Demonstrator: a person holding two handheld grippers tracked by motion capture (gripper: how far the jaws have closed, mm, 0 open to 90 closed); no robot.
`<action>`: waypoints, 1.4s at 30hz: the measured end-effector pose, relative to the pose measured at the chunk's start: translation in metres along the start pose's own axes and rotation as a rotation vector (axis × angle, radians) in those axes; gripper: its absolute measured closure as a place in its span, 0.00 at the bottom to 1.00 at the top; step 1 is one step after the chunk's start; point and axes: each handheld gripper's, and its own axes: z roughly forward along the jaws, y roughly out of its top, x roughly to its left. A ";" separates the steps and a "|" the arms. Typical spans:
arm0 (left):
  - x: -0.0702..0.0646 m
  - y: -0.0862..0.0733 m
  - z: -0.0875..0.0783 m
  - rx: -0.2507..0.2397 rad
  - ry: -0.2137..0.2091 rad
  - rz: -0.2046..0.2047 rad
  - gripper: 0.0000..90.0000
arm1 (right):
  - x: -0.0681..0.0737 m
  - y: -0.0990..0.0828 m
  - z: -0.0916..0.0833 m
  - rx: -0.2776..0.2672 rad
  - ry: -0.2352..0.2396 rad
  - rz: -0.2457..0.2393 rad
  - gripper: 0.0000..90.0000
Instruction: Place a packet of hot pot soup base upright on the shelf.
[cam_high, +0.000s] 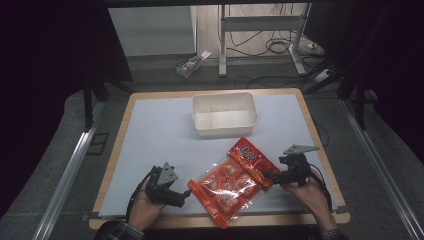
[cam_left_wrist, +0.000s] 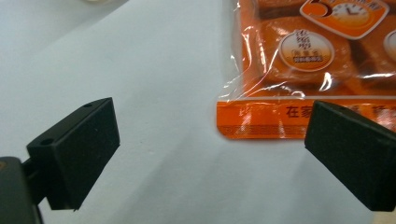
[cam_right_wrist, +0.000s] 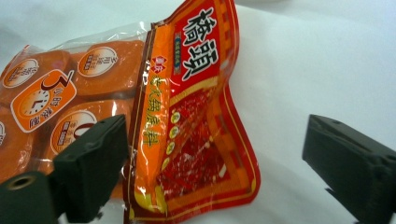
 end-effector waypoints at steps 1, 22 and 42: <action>-0.001 0.000 0.005 0.008 -0.002 -0.003 0.02 | 0.001 0.003 0.003 0.018 -0.001 -0.013 0.16; -0.012 0.002 0.013 0.027 0.031 0.093 0.02 | 0.001 0.034 0.044 0.127 0.076 -0.117 0.44; -0.010 0.001 0.013 0.033 0.044 0.095 0.03 | 0.027 0.044 0.061 0.201 0.152 -0.182 0.99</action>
